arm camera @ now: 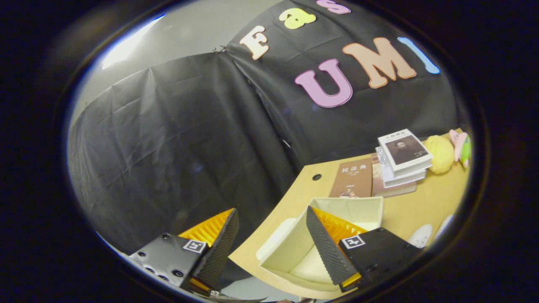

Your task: Open the storage box then place both shoes into the box .Put the left shoe in first, then the right shoe, with the right side of both shoes facing outward in a uniform manner.

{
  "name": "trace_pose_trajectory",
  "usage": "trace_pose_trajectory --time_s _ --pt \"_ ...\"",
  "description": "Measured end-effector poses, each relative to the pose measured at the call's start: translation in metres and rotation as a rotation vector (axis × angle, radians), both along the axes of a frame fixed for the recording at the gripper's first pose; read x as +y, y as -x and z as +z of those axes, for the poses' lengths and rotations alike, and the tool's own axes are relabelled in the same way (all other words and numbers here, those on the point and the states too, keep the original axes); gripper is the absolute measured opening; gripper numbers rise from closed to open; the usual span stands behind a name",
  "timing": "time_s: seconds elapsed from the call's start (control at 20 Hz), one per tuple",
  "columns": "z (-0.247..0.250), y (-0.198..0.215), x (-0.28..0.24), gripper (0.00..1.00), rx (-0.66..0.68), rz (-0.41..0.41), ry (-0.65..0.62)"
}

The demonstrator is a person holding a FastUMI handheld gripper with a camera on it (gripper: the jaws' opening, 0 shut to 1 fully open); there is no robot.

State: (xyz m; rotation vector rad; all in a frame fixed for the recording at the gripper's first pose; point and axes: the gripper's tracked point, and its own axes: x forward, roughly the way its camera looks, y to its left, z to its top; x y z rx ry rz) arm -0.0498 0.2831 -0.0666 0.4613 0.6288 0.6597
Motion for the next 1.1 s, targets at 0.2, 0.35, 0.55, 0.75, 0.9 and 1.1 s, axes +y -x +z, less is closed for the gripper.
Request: trace_pose_trajectory --time_s 0.2,0.35,0.55,0.75,0.9,1.1 --pt "-0.013 -0.006 -0.052 1.0 -0.038 -0.043 0.086" --pt "-0.018 -0.009 -0.094 1.0 -0.07 -0.09 0.158" --pt "-0.035 -0.007 -0.15 1.0 -0.1 -0.145 0.268" --pt "-0.06 0.003 -0.19 1.0 -0.067 -0.172 0.321" --pt "-0.081 0.011 -0.215 1.0 -0.038 -0.187 0.361" --pt "-0.11 0.021 -0.244 1.0 -0.011 -0.193 0.432"
